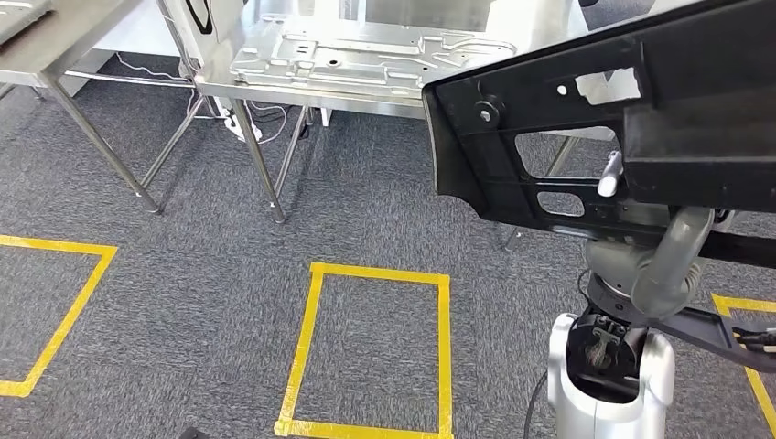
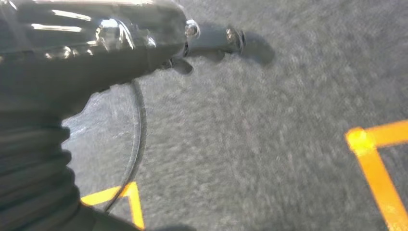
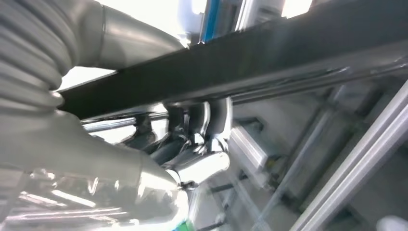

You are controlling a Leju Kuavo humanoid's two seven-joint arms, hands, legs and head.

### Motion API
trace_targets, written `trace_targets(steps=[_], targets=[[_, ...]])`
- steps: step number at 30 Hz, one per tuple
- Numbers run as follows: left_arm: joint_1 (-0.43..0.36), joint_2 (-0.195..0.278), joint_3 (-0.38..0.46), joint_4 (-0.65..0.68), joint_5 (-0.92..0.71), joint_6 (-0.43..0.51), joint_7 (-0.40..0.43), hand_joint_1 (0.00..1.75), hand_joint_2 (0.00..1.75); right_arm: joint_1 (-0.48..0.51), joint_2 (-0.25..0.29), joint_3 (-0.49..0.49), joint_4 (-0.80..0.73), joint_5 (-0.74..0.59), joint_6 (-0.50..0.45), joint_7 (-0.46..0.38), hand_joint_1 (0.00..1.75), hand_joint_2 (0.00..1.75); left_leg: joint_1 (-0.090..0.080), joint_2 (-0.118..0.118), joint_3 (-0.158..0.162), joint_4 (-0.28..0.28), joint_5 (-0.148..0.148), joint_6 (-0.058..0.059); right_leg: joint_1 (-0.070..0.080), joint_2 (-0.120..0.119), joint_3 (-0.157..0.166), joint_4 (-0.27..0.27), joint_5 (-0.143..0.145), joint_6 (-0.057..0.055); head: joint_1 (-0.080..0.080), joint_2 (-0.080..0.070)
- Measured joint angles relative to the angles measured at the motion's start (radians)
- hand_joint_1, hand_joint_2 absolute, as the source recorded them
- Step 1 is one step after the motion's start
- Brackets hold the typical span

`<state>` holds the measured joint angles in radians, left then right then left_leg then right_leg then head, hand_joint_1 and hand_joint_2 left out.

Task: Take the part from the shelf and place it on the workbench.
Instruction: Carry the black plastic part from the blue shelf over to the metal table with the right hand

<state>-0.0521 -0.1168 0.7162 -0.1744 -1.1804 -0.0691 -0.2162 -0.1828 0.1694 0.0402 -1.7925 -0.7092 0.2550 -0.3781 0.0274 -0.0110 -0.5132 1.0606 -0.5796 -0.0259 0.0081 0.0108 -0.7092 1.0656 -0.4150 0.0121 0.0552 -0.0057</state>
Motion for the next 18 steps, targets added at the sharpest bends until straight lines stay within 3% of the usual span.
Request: trace_targets(steps=[2,4,7,8,9,10,12,13,15,18], targets=[[-0.003,0.000,0.000,-0.001,0.000,0.000,0.000,0.00,1.75,-0.002,0.000,0.000,-0.001,0.000,-0.002,0.000,1.75,1.75,-0.002,0.000,0.011,-0.009,-0.004,-0.009,-0.002,0.001,0.015,-0.008,-0.005,-0.006,-0.002,0.000],[-0.007,0.000,0.000,-0.001,0.000,0.000,-0.001,0.00,1.75,-0.006,0.000,-0.001,-0.003,0.000,-0.003,-0.001,1.75,1.75,-0.003,0.002,0.000,0.029,-0.006,-0.013,-0.010,0.001,0.037,-0.022,-0.010,-0.016,-0.008,0.000],[-0.008,0.002,0.000,-0.001,-0.001,0.001,0.001,0.00,1.75,-0.007,0.000,-0.001,-0.003,-0.001,-0.004,-0.001,1.75,1.75,-0.004,0.003,-0.103,0.204,-0.060,-0.017,-0.013,0.000,0.062,-0.029,-0.023,-0.032,-0.023,0.000],[-0.007,0.003,0.000,-0.001,-0.001,0.001,0.001,0.00,1.75,-0.007,0.000,-0.001,-0.003,-0.001,-0.004,-0.001,1.75,1.75,-0.003,0.003,-0.137,0.246,-0.078,-0.020,-0.013,0.001,0.068,-0.029,-0.028,-0.034,-0.027,0.000],[-0.006,0.003,0.000,-0.001,-0.002,0.001,0.001,0.00,1.75,-0.006,0.000,-0.002,-0.003,-0.001,-0.004,-0.001,1.75,1.75,-0.002,0.003,-0.157,0.258,-0.077,-0.022,-0.014,0.003,0.074,-0.029,-0.033,-0.033,-0.029,0.000],[-0.006,0.004,0.000,-0.001,-0.002,0.001,0.001,0.00,1.75,-0.006,0.000,-0.002,-0.003,-0.001,-0.004,-0.001,1.75,1.75,0.000,0.003,-0.161,0.235,-0.053,-0.025,-0.016,0.004,0.081,-0.029,-0.038,-0.031,-0.030,0.000],[-0.006,0.004,0.000,-0.001,-0.002,0.001,0.001,0.00,1.75,-0.007,0.000,-0.003,-0.003,-0.001,-0.004,-0.001,1.75,1.75,0.007,0.002,-0.131,0.115,0.037,-0.032,-0.021,0.007,0.095,-0.026,-0.048,-0.021,-0.033,0.000],[-0.007,0.004,0.000,-0.001,-0.002,0.001,0.002,0.00,1.75,-0.008,0.000,-0.004,-0.003,-0.001,-0.004,-0.001,1.75,1.75,0.007,0.001,-0.115,0.058,0.065,-0.035,-0.022,0.009,0.099,-0.023,-0.053,-0.014,-0.036,0.000],[-0.007,0.004,0.000,0.000,-0.002,0.001,0.003,0.00,1.75,-0.009,0.000,-0.004,-0.003,-0.001,-0.004,-0.001,1.75,1.75,0.006,-0.001,-0.103,0.009,0.080,-0.027,-0.020,0.010,0.098,-0.018,-0.059,-0.003,-0.039,0.000],[-0.006,0.004,0.000,0.000,-0.003,0.001,0.003,0.00,1.75,-0.009,-0.001,-0.004,-0.004,-0.001,-0.004,-0.001,1.75,1.75,0.004,0.001,-0.104,0.009,0.087,-0.005,-0.020,0.009,0.097,-0.015,-0.066,0.007,-0.035,0.000]])
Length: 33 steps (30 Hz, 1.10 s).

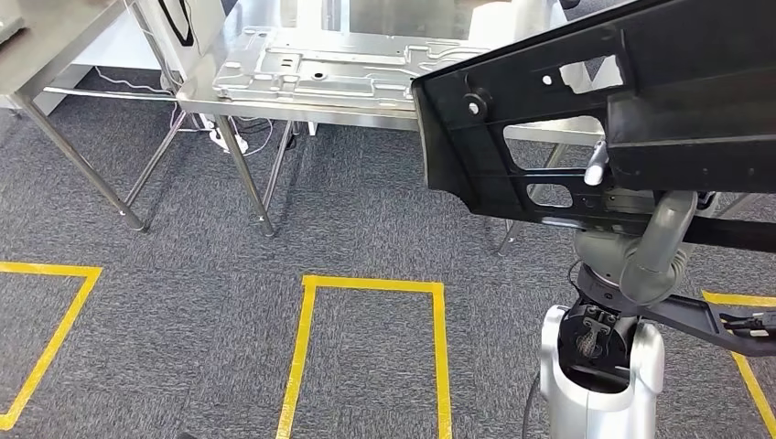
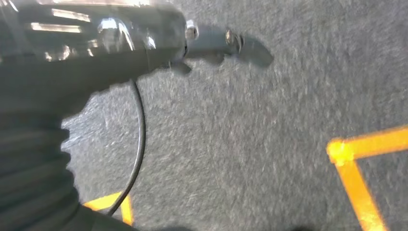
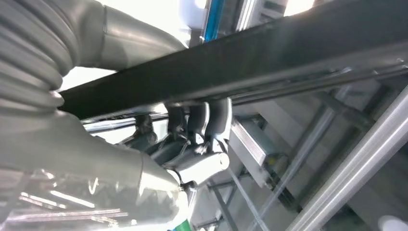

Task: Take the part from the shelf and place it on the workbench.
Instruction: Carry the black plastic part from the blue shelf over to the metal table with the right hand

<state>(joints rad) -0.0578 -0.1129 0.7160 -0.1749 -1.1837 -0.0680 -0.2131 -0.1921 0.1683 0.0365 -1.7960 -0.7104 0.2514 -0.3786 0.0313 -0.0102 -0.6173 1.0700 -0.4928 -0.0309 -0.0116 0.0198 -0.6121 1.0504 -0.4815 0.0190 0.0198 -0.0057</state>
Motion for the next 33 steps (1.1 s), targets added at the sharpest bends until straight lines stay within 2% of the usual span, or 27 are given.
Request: trace_targets(steps=[2,5,6,7,8,10,11,12,14,16,17,18,20,21,22,23,24,26,27,28,30,32,33], targets=[[0.000,0.000,0.000,0.000,0.000,0.000,0.000,0.00,1.75,-0.002,0.000,0.001,0.000,0.000,0.000,0.000,1.75,1.75,0.003,0.002,0.001,-0.002,0.002,0.008,-0.001,-0.005,-0.020,0.048,-0.033,0.005,0.007,0.000],[0.000,0.000,0.000,0.000,-0.001,0.000,-0.001,0.00,1.75,0.000,-0.001,0.002,0.000,0.002,-0.002,0.000,1.75,1.75,0.003,0.007,0.002,-0.002,-0.001,0.014,-0.002,-0.008,-0.109,0.229,-0.116,0.010,0.019,0.000],[0.000,0.000,0.000,0.000,-0.002,0.000,-0.001,0.00,1.75,0.001,-0.002,0.002,0.000,0.003,-0.003,0.000,1.75,1.75,0.003,0.007,0.003,-0.001,-0.002,0.015,-0.002,-0.008,-0.129,0.267,-0.123,0.010,0.021,0.000],[0.000,0.000,0.000,0.000,-0.002,0.000,-0.001,0.00,1.75,0.002,-0.002,0.002,0.000,0.003,-0.003,0.001,1.75,1.75,0.004,0.008,0.004,-0.001,-0.003,0.016,-0.002,-0.008,-0.132,0.269,-0.110,0.010,0.024,0.000],[0.000,0.000,0.000,0.000,-0.002,0.000,-0.001,0.00,1.75,0.002,-0.003,0.001,0.000,0.003,-0.003,0.001,1.75,1.75,0.004,0.009,0.006,-0.001,-0.004,0.016,-0.002,-0.009,-0.116,0.231,-0.081,0.009,0.028,0.000],[0.000,0.000,0.000,0.000,-0.003,0.000,-0.001,0.00,1.75,-0.001,-0.003,0.002,0.000,0.003,-0.003,0.001,1.75,1.75,0.002,0.011,0.012,-0.001,-0.008,0.013,0.001,-0.024,-0.052,0.096,-0.015,0.007,0.037,0.000],[0.000,0.000,0.000,0.000,-0.004,0.000,-0.002,0.00,1.75,-0.003,-0.003,0.002,0.000,0.003,-0.003,0.001,1.75,1.75,0.001,0.013,0.013,-0.001,-0.010,0.010,0.004,-0.032,-0.027,0.042,0.002,0.006,0.042,0.000],[0.000,0.000,0.000,0.000,-0.004,0.000,-0.002,0.00,1.75,-0.004,-0.003,0.002,0.000,0.003,-0.003,0.001,1.75,1.75,-0.002,0.015,0.015,-0.002,-0.012,0.005,0.008,-0.039,-0.014,0.011,0.008,0.005,0.045,0.000],[0.001,0.000,0.000,0.000,-0.005,0.000,-0.002,0.00,1.75,-0.006,-0.004,0.001,0.000,0.002,-0.003,0.001,1.75,1.75,-0.004,0.023,0.020,-0.009,-0.013,-0.005,0.014,-0.032,-0.013,0.000,0.005,0.002,0.043,0.000],[-0.001,0.000,0.000,0.000,-0.006,0.000,-0.003,0.00,1.75,-0.006,-0.004,0.000,-0.001,0.001,-0.003,0.001,1.75,1.75,-0.003,0.029,0.024,-0.004,-0.022,-0.015,0.008,-0.019,-0.008,-0.006,0.008,-0.007,0.037,0.000],[-0.002,0.000,0.000,0.000,-0.006,0.000,-0.003,0.00,1.75,-0.008,-0.004,0.000,-0.001,0.001,-0.003,0.001,1.75,1.75,-0.003,0.027,0.016,0.020,-0.038,-0.017,0.005,-0.014,-0.005,-0.009,0.010,-0.015,0.032,0.000],[-0.002,0.000,0.000,-0.001,-0.006,0.000,-0.003,0.00,1.75,-0.008,-0.004,0.000,-0.001,0.001,-0.003,0.002,1.75,1.75,-0.003,0.023,-0.003,0.066,-0.065,-0.018,0.002,-0.009,-0.003,-0.011,0.010,-0.021,0.025,0.000],[-0.001,0.000,-0.001,-0.001,-0.007,0.000,-0.003,0.00,1.75,-0.007,-0.004,-0.001,-0.001,0.001,-0.003,0.002,1.75,1.75,-0.007,0.016,-0.065,0.196,-0.124,-0.018,0.004,0.002,-0.001,-0.010,0.009,-0.030,0.011,0.000],[-0.001,0.000,0.000,-0.001,-0.007,0.000,-0.003,0.00,1.75,-0.006,-0.003,-0.001,-0.001,0.001,-0.003,0.002,1.75,1.75,-0.008,0.014,-0.091,0.247,-0.138,-0.018,0.004,0.009,-0.001,-0.010,0.008,-0.031,0.007,0.000],[-0.001,0.000,0.000,-0.001,-0.007,0.000,-0.003,0.00,1.75,-0.005,-0.004,-0.001,-0.001,0.001,-0.003,0.003,1.75,1.75,-0.009,0.013,-0.101,0.262,-0.132,-0.018,0.005,0.017,0.000,-0.010,0.008,-0.031,0.005,0.000],[-0.001,0.000,0.000,-0.001,-0.007,0.000,-0.003,0.00,1.75,-0.004,-0.004,-0.002,-0.001,0.001,-0.003,0.003,1.75,1.75,-0.008,0.011,-0.092,0.240,-0.108,-0.018,0.004,0.026,0.002,-0.009,0.007,-0.030,0.004,0.000],[-0.001,0.000,0.000,-0.001,-0.007,0.000,-0.003,0.00,1.75,-0.004,-0.004,-0.002,-0.001,0.001,-0.003,0.003,1.75,1.75,-0.007,0.006,-0.067,0.181,-0.072,-0.018,0.004,0.036,0.004,-0.009,0.006,-0.028,0.003,0.000],[-0.001,0.001,-0.001,-0.001,-0.007,0.000,-0.004,0.00,1.75,-0.005,-0.004,-0.002,-0.001,0.001,-0.002,0.003,1.75,1.75,-0.001,-0.028,-0.009,0.054,-0.021,-0.017,0.004,0.054,0.004,-0.003,0.001,-0.021,0.001,0.000],[-0.001,0.001,-0.001,-0.001,-0.007,0.000,-0.004,0.00,1.75,-0.005,-0.003,-0.002,-0.001,0.001,-0.002,0.003,1.75,1.75,0.000,-0.042,0.009,0.016,-0.011,-0.016,0.005,0.062,0.003,-0.001,-0.001,-0.015,0.001,0.000],[-0.001,0.001,-0.001,-0.001,-0.007,0.000,-0.004,0.00,1.75,-0.005,-0.003,-0.002,-0.001,0.001,-0.002,0.003,1.75,1.75,0.000,-0.050,0.016,0.001,-0.013,-0.013,0.005,0.070,0.000,0.000,-0.001,-0.010,0.001,0.000],[-0.001,0.000,-0.001,-0.001,-0.008,0.000,-0.005,0.00,1.75,-0.004,-0.004,-0.003,-0.001,0.001,-0.002,0.002,1.75,1.75,-0.003,-0.036,0.019,-0.004,-0.015,-0.003,0.002,0.083,-0.002,-0.003,0.001,-0.002,0.002,0.000],[-0.002,-0.001,0.000,-0.001,-0.008,0.000,-0.007,0.00,1.75,-0.004,-0.004,-0.003,-0.001,0.001,-0.002,0.002,1.75,1.75,0.000,-0.019,0.023,-0.007,-0.015,0.008,0.003,0.061,-0.014,0.019,-0.012,0.004,0.007,0.000],[-0.003,-0.001,0.000,-0.001,-0.008,0.000,-0.008,0.00,1.75,-0.004,-0.004,-0.003,-0.001,0.001,-0.002,0.002,1.75,1.75,0.002,-0.009,0.025,-0.008,-0.016,0.013,0.004,0.040,-0.034,0.058,-0.032,0.008,0.013,0.000]])
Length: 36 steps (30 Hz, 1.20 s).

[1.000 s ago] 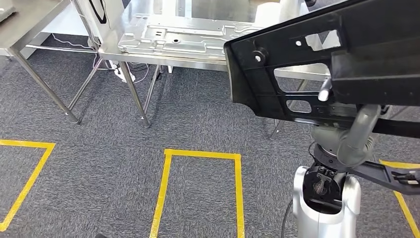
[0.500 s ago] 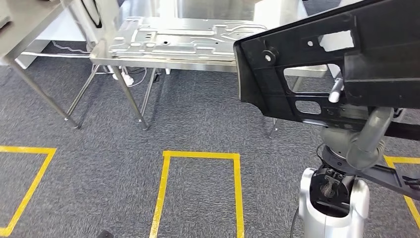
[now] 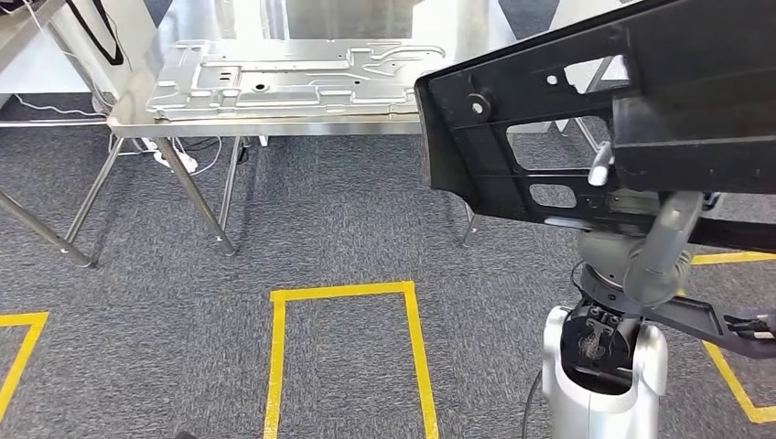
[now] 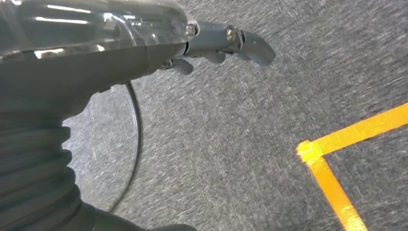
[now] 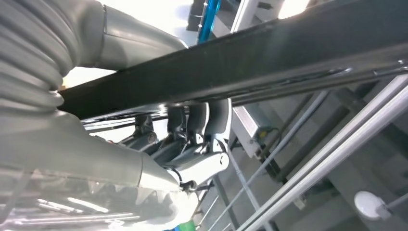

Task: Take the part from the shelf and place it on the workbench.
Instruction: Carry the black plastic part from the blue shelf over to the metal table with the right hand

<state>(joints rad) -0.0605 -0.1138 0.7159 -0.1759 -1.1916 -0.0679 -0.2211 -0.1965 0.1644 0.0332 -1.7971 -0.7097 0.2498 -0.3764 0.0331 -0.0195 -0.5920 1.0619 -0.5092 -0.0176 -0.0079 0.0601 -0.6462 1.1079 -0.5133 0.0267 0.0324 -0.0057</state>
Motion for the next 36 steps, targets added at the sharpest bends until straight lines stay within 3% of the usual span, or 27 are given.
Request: trace_targets(steps=[2,3,4,5,8,10,14,15,17,19,20,21,23,24,25,28,30,33,34,35,36], targets=[[0.002,0.000,0.000,0.000,0.000,0.000,-0.001,0.00,1.75,0.001,0.000,0.000,0.000,0.000,0.000,0.000,1.75,1.75,0.000,0.020,0.004,0.000,-0.005,0.007,-0.002,-0.034,-0.068,0.125,-0.051,0.006,0.011,0.000],[0.003,0.000,0.000,0.000,0.000,0.000,-0.001,0.00,1.75,0.004,0.000,0.000,0.000,0.000,0.000,0.000,1.75,1.75,0.000,0.031,0.005,0.000,-0.007,0.008,-0.004,-0.041,-0.101,0.180,-0.066,0.008,0.013,0.000],[0.003,0.000,0.000,0.000,0.000,0.000,-0.001,0.00,1.75,0.006,0.000,0.000,0.000,-0.001,0.000,0.000,1.75,1.75,0.001,0.040,0.008,0.000,-0.010,0.008,-0.006,-0.045,-0.120,0.206,-0.063,0.009,0.016,0.000],[0.004,0.000,0.000,0.000,0.000,0.000,-0.001,0.00,1.75,0.008,0.000,0.000,0.000,-0.001,0.000,0.000,1.75,1.75,0.001,0.047,0.012,0.000,-0.014,0.007,-0.007,-0.048,-0.118,0.191,-0.041,0.010,0.019,0.000],[0.002,0.000,0.000,0.000,0.000,0.000,-0.001,0.00,1.75,0.008,0.000,-0.001,0.000,-0.001,0.000,0.000,1.75,1.75,0.002,0.060,0.027,0.000,-0.026,-0.004,-0.005,-0.062,-0.034,0.011,0.053,0.007,0.030,0.000],[0.002,0.000,0.000,0.000,0.000,0.000,-0.001,0.00,1.75,0.010,0.000,-0.001,0.000,-0.001,0.000,0.000,1.75,1.75,-0.001,0.064,0.031,-0.003,-0.031,-0.014,0.001,-0.069,-0.003,-0.051,0.062,0.002,0.033,0.000],[-0.001,0.000,0.000,0.000,-0.001,0.000,-0.001,0.00,1.75,0.011,0.000,-0.004,-0.001,-0.001,0.000,0.000,1.75,1.75,-0.001,0.058,0.041,-0.001,-0.044,-0.034,0.002,-0.062,0.012,-0.064,0.051,-0.018,0.025,0.000],[-0.001,0.000,0.000,0.000,-0.001,0.000,-0.001,0.00,1.75,0.010,0.001,-0.004,-0.001,-0.001,0.001,0.000,1.75,1.75,-0.001,0.049,0.027,0.034,-0.063,-0.035,-0.001,-0.061,0.020,-0.068,0.050,-0.024,0.019,0.000],[0.001,0.000,0.000,0.000,-0.001,0.000,-0.001,0.00,1.75,0.010,0.002,-0.004,-0.002,-0.002,0.001,0.000,1.75,1.75,-0.005,0.031,-0.041,0.163,-0.113,-0.034,-0.001,-0.058,0.031,-0.070,0.043,-0.036,0.003,0.000],[0.004,0.000,0.000,0.000,-0.001,-0.001,0.000,0.00,1.75,0.011,0.003,-0.005,-0.002,-0.002,0.001,0.000,1.75,1.75,-0.010,0.024,-0.106,0.263,-0.129,-0.033,0.002,-0.051,0.040,-0.070,0.036,-0.042,-0.007,0.000],[0.005,0.000,0.000,0.000,-0.001,-0.001,0.000,0.00,1.75,0.012,0.003,-0.005,-0.002,-0.002,0.001,0.000,1.75,1.75,-0.011,0.023,-0.114,0.260,-0.109,-0.032,0.003,-0.047,0.046,-0.069,0.032,-0.043,-0.009,0.000],[0.006,0.000,0.000,0.000,-0.001,-0.001,0.000,0.00,1.75,0.012,0.003,-0.005,-0.002,-0.002,0.001,0.000,1.75,1.75,-0.011,0.023,-0.105,0.219,-0.071,-0.030,0.004,-0.044,0.053,-0.069,0.027,-0.041,-0.010,0.000],[0.005,0.000,0.000,0.000,-0.001,-0.001,0.000,0.00,1.75,0.011,0.003,-0.005,-0.002,-0.002,0.001,0.000,1.75,1.75,-0.012,0.020,-0.056,0.087,0.006,-0.027,0.006,-0.038,0.068,-0.067,0.014,-0.034,-0.013,0.000],[0.005,0.000,0.000,0.000,-0.001,-0.001,0.000,0.00,1.75,0.011,0.003,-0.005,-0.002,-0.001,0.001,-0.001,1.75,1.75,-0.012,0.018,-0.036,0.039,0.024,-0.023,0.008,-0.036,0.072,-0.065,0.008,-0.029,-0.015,0.000],[0.005,0.000,0.000,0.000,-0.001,-0.001,0.000,0.00,1.75,0.011,0.003,-0.005,-0.002,-0.001,0.000,-0.001,1.75,1.75,-0.014,0.016,-0.025,0.012,0.028,-0.020,0.010,-0.034,0.073,-0.065,0.005,-0.025,-0.016,0.000],[0.005,0.000,0.000,0.000,-0.002,-0.002,0.000,0.00,1.75,0.011,0.002,-0.005,-0.002,0.001,-0.001,0.000,1.75,1.75,-0.015,0.015,-0.020,0.003,0.019,-0.005,0.009,-0.033,0.076,-0.067,-0.001,-0.016,-0.015,0.000],[0.004,-0.001,0.000,0.000,-0.002,-0.002,-0.001,0.00,1.75,0.009,0.002,-0.005,-0.003,0.004,-0.001,-0.001,1.75,1.75,-0.009,0.018,-0.014,-0.001,0.015,0.006,0.007,-0.038,0.059,-0.031,-0.022,-0.007,-0.010,0.000],[0.004,-0.001,0.000,0.000,-0.002,-0.003,-0.001,0.00,1.75,0.011,0.002,-0.004,-0.003,0.011,-0.003,-0.002,1.75,1.75,-0.004,0.023,-0.006,-0.001,0.006,0.015,0.001,-0.045,-0.046,0.149,-0.090,0.003,0.004,0.000],[0.005,-0.001,0.000,0.000,-0.002,-0.003,-0.001,0.00,1.75,0.012,0.002,-0.004,-0.003,0.015,-0.005,-0.002,1.75,1.75,-0.003,0.024,-0.004,-0.001,0.003,0.015,-0.002,-0.046,-0.080,0.198,-0.098,0.005,0.006,0.000],[0.005,-0.001,0.000,0.000,-0.002,-0.003,-0.001,0.00,1.75,0.013,0.002,-0.004,-0.003,0.020,-0.007,-0.002,1.75,1.75,-0.002,0.023,0.001,-0.001,-0.001,0.014,-0.003,-0.047,-0.097,0.212,-0.085,0.006,0.009,0.000],[0.005,-0.001,0.000,0.000,-0.002,-0.003,-0.001,0.00,1.75,0.013,0.001,-0.004,-0.003,0.025,-0.008,-0.002,1.75,1.75,-0.001,0.020,0.007,-0.001,-0.006,0.012,-0.004,-0.047,-0.095,0.186,-0.053,0.007,0.012,0.000]])
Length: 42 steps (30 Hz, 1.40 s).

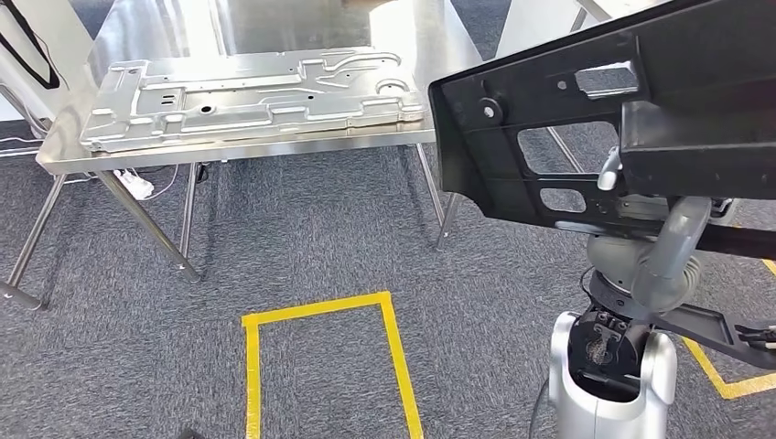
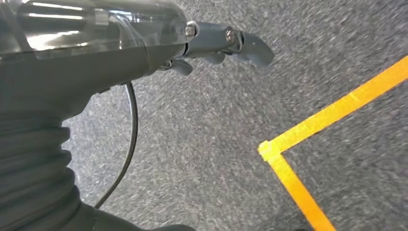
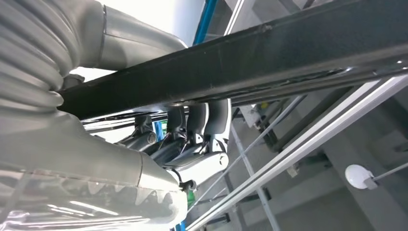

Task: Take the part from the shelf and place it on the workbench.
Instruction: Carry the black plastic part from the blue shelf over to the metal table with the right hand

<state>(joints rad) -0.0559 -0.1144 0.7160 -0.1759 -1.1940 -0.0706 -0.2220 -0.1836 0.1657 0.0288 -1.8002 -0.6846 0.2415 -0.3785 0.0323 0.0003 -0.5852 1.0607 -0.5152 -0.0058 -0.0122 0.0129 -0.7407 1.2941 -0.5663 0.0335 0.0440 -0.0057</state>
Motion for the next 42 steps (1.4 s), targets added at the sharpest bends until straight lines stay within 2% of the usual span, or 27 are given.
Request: trace_targets(steps=[2,4,5,7,9,10,12,13,14,15,17,18,20,22,24,25,27,28,29,30,31,33,34,35,39,40,42], targets=[[-0.001,0.000,0.000,0.000,0.000,0.000,0.000,0.00,1.75,-0.001,-0.001,0.000,0.000,0.010,-0.001,0.000,1.75,1.75,0.003,-0.009,0.014,0.000,-0.011,-0.008,-0.002,0.010,0.048,-0.125,0.084,0.001,0.005,0.000],[-0.004,0.000,0.000,0.000,0.000,0.000,0.000,0.00,1.75,0.000,-0.002,0.001,0.000,0.014,0.000,0.000,1.75,1.75,0.004,-0.019,0.018,-0.001,-0.018,-0.019,-0.001,0.029,0.091,-0.222,0.118,-0.002,0.008,0.000],[-0.005,0.000,0.000,0.000,0.000,0.000,0.000,0.00,1.75,0.000,-0.003,0.000,0.001,0.015,0.000,0.001,1.75,1.75,0.004,-0.024,0.017,-0.004,-0.019,-0.024,0.001,0.035,0.098,-0.237,0.113,-0.004,0.009,0.000],[-0.005,0.000,0.000,0.000,0.000,0.000,0.000,0.00,1.75,0.000,-0.004,0.001,0.001,0.017,0.000,0.001,1.75,1.75,0.005,-0.032,0.020,-0.012,-0.018,-0.036,0.003,0.027,0.103,-0.246,0.105,-0.013,0.008,0.000],[-0.006,0.000,0.000,0.000,0.000,0.000,0.000,0.00,1.75,-0.002,-0.004,0.002,0.001,0.017,0.000,0.000,1.75,1.75,0.005,-0.024,0.014,0.011,-0.031,-0.044,0.000,0.014,0.116,-0.253,0.100,-0.026,0.000,0.000],[-0.006,0.000,0.000,0.000,0.000,0.000,-0.001,0.00,1.75,-0.003,-0.004,0.004,0.000,0.017,0.000,0.000,1.75,1.75,0.003,-0.017,-0.004,0.053,-0.049,-0.044,-0.001,0.006,0.125,-0.256,0.097,-0.034,-0.007,0.000],[-0.006,0.000,0.000,0.000,0.000,0.000,0.000,0.00,1.75,-0.001,-0.004,0.005,0.001,0.017,0.000,0.000,1.75,1.75,-0.004,-0.008,-0.074,0.182,-0.095,-0.044,0.003,-0.008,0.138,-0.256,0.086,-0.046,-0.019,0.000],[-0.005,0.000,0.000,0.000,0.000,0.000,0.000,0.00,1.75,-0.001,-0.004,0.005,0.001,0.017,0.000,0.000,1.75,1.75,-0.006,-0.008,-0.109,0.238,-0.107,-0.043,0.005,-0.014,0.144,-0.256,0.081,-0.049,-0.022,0.000],[-0.004,0.000,0.000,0.000,0.000,0.000,0.000,0.00,1.75,-0.001,-0.004,0.006,0.001,0.017,0.000,0.000,1.75,1.75,-0.008,-0.008,-0.130,0.264,-0.102,-0.042,0.007,-0.019,0.151,-0.256,0.075,-0.050,-0.023,0.000],[-0.002,0.000,0.000,0.000,0.000,0.000,0.000,0.00,1.75,-0.001,-0.004,0.006,0.001,0.017,0.000,0.000,1.75,1.75,-0.009,-0.007,-0.133,0.251,-0.077,-0.040,0.009,-0.023,0.160,-0.256,0.068,-0.049,-0.024,0.000],[-0.001,0.000,0.000,0.000,0.000,0.000,0.000,0.00,1.75,-0.001,-0.004,0.006,0.001,0.017,0.000,0.000,1.75,1.75,-0.014,0.008,-0.090,0.132,0.004,-0.034,0.011,-0.032,0.181,-0.256,0.054,-0.044,-0.026,0.000],[-0.002,0.000,0.000,0.000,0.000,0.000,0.000,0.00,1.75,-0.002,-0.004,0.006,0.001,0.017,0.000,0.000,1.75,1.75,-0.018,0.021,-0.065,0.070,0.032,-0.029,0.014,-0.035,0.188,-0.254,0.046,-0.040,-0.027,0.000],[-0.003,0.000,0.001,0.000,0.000,0.000,0.000,0.00,1.75,-0.002,-0.004,0.007,0.001,0.017,0.000,0.000,1.75,1.75,-0.026,0.041,-0.042,0.011,0.045,-0.020,0.018,-0.042,0.195,-0.254,0.036,-0.033,-0.028,0.000],[-0.003,0.000,0.001,0.000,0.000,-0.001,0.000,0.00,1.75,-0.003,-0.004,0.007,0.001,0.017,0.000,0.000,1.75,1.75,-0.028,0.034,-0.042,0.007,0.039,-0.011,0.020,-0.050,0.198,-0.257,0.031,-0.027,-0.027,0.000],[-0.003,0.000,0.001,0.000,0.000,0.000,0.000,0.00,1.75,-0.004,-0.004,0.008,0.000,0.017,0.001,0.000,1.75,1.75,-0.023,0.023,-0.039,0.004,0.035,-0.002,0.018,-0.046,0.193,-0.239,0.015,-0.018,-0.024,0.000],[-0.004,0.000,0.001,0.000,0.000,0.000,0.000,0.00,1.75,-0.004,-0.004,0.008,0.000,0.016,0.001,-0.001,1.75,1.75,-0.018,0.019,-0.036,0.003,0.034,0.002,0.017,-0.040,0.175,-0.203,-0.003,-0.013,-0.021,0.000],[-0.005,0.000,0.001,0.000,-0.001,0.000,0.000,0.00,1.75,-0.002,-0.005,0.009,0.000,0.016,0.001,-0.002,1.75,1.75,-0.014,0.009,-0.032,0.003,0.029,0.009,0.012,-0.031,0.103,-0.077,-0.051,-0.007,-0.014,0.000],[-0.005,0.000,0.001,0.000,-0.001,0.000,0.000,0.00,1.75,-0.001,-0.005,0.009,0.000,0.016,0.001,-0.002,1.75,1.75,-0.013,0.003,-0.030,0.003,0.026,0.010,0.009,-0.030,0.061,-0.014,-0.067,-0.005,-0.011,0.000],[-0.005,0.000,0.002,0.000,-0.001,0.000,0.000,0.00,1.75,0.001,-0.006,0.009,0.000,0.016,0.001,-0.002,1.75,1.75,-0.012,-0.003,-0.027,0.003,0.022,0.011,0.007,-0.030,0.031,0.022,-0.065,-0.004,-0.008,0.000],[-0.005,0.000,0.002,0.000,-0.001,0.000,0.000,0.00,1.75,0.002,-0.006,0.009,0.000,0.016,0.000,-0.002,1.75,1.75,-0.010,-0.009,-0.021,0.003,0.018,0.011,0.005,-0.030,0.019,0.022,-0.043,-0.002,-0.006,0.000],[-0.005,0.000,0.002,0.000,-0.002,0.000,0.000,0.00,1.75,0.002,-0.007,0.009,0.000,0.016,0.000,-0.002,1.75,1.75,-0.009,-0.014,-0.014,0.003,0.014,0.009,0.003,-0.030,0.026,-0.018,-0.003,-0.002,-0.003,0.000],[-0.005,0.000,0.002,0.000,-0.003,0.000,0.000,0.00,1.75,0.001,-0.007,0.009,0.000,0.015,0.001,-0.003,1.75,1.75,-0.007,-0.023,0.000,0.003,0.002,0.001,0.004,-0.028,0.071,-0.149,0.084,-0.003,0.003,0.000],[-0.005,0.000,0.002,0.000,-0.004,0.000,0.000,0.00,1.75,0.001,-0.007,0.008,-0.001,0.015,0.002,-0.003,1.75,1.75,-0.007,-0.027,0.005,0.003,-0.003,-0.005,0.006,-0.027,0.092,-0.201,0.106,-0.004,0.007,0.000],[-0.005,0.000,0.002,0.000,-0.005,0.000,0.000,0.00,1.75,0.001,-0.008,0.008,-0.001,0.014,0.002,-0.004,1.75,1.75,-0.008,-0.029,0.007,0.002,-0.006,-0.010,0.008,-0.025,0.103,-0.231,0.112,-0.006,0.009,0.000],[-0.005,0.000,0.002,0.000,-0.008,0.000,0.000,0.00,1.75,-0.001,-0.007,0.006,-0.004,0.012,0.003,-0.006,1.75,1.75,-0.009,-0.023,0.012,0.005,-0.018,-0.029,0.006,-0.022,0.119,-0.249,0.099,-0.024,0.001,0.000],[-0.006,0.000,0.002,0.000,-0.008,0.000,0.000,0.00,1.75,-0.002,-0.007,0.006,-0.005,0.012,0.004,-0.006,1.75,1.75,-0.009,-0.019,0.001,0.035,-0.033,-0.032,0.002,-0.022,0.126,-0.252,0.097,-0.030,-0.005,0.000],[-0.004,0.000,0.002,0.000,-0.008,0.000,0.000,0.00,1.75,-0.003,-0.005,0.006,-0.006,0.011,0.004,-0.006,1.75,1.75,-0.010,-0.012,-0.056,0.153,-0.080,-0.033,0.001,-0.022,0.138,-0.254,0.089,-0.042,-0.016,0.000]])
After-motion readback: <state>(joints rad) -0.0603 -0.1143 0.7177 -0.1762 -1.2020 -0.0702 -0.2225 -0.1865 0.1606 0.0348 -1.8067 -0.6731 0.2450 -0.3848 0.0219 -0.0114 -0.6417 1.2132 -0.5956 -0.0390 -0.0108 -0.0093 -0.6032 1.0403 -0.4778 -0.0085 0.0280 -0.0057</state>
